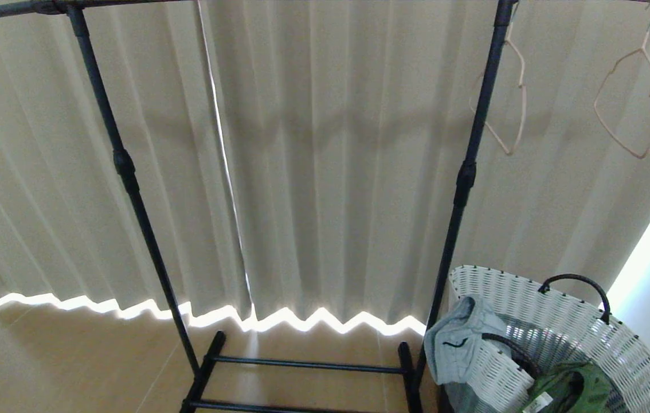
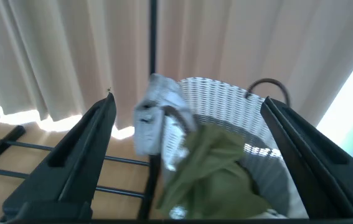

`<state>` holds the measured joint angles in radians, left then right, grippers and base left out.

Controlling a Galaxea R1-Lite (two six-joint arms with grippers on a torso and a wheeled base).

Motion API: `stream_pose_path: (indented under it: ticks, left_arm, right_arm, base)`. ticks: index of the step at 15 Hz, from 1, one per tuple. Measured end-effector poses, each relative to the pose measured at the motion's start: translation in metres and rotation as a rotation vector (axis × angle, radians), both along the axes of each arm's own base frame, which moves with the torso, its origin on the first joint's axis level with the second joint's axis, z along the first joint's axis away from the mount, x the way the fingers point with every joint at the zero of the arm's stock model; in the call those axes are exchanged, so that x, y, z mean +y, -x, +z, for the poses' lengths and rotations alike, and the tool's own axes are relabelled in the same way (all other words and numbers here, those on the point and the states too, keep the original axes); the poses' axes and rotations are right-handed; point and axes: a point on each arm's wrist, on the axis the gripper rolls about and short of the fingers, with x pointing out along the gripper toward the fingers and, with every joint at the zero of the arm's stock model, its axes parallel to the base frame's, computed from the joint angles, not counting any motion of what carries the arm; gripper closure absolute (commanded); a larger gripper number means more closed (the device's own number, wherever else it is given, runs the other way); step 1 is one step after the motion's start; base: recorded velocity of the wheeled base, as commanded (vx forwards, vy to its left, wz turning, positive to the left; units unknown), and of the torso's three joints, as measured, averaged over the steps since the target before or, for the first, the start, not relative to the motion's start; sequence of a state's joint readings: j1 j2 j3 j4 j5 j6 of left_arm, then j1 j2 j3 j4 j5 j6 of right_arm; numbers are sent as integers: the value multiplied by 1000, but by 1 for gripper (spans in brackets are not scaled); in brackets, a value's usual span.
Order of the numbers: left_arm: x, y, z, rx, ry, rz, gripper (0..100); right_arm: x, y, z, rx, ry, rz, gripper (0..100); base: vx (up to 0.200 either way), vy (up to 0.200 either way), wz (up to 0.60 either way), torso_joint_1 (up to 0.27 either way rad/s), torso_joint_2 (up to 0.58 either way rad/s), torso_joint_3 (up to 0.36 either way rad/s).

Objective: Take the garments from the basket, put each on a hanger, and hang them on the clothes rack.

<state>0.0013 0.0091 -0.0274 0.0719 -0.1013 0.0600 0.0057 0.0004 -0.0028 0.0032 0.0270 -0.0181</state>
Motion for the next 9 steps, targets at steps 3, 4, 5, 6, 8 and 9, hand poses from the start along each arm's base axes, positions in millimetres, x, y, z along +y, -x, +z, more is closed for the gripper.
stream_pose_path:
  ticks: [3, 4, 5, 6, 8, 9]
  left_arm:
    - [0, 0, 0, 0, 2, 0, 0]
    - [0, 0, 0, 1, 2, -1, 0]
    - [0, 0, 0, 0, 2, -1, 0]
    - [0, 0, 0, 0, 3, 1, 0]
    - [0, 0, 0, 0, 3, 0, 0]
    - [0, 0, 0, 0, 4, 1, 0]
  right_arm:
    - [0, 0, 0, 1, -3, 0, 0]
    - [0, 0, 0, -3, -3, 0, 0]
    - [0, 0, 0, -1, -4, 0, 0]
    - [0, 0, 0, 0, -7, -1, 0]
    - [0, 0, 0, 0, -7, -2, 0]
    - [0, 0, 0, 1, -4, -1, 0]
  base:
    - [0, 0, 0, 0, 0, 0]
    - [0, 0, 0, 0, 0, 0]
    - [0, 0, 0, 0, 0, 0]
    - [0, 0, 0, 0, 0, 0]
    - [0, 0, 0, 0, 0, 0]
    - [0, 0, 0, 0, 0, 0]
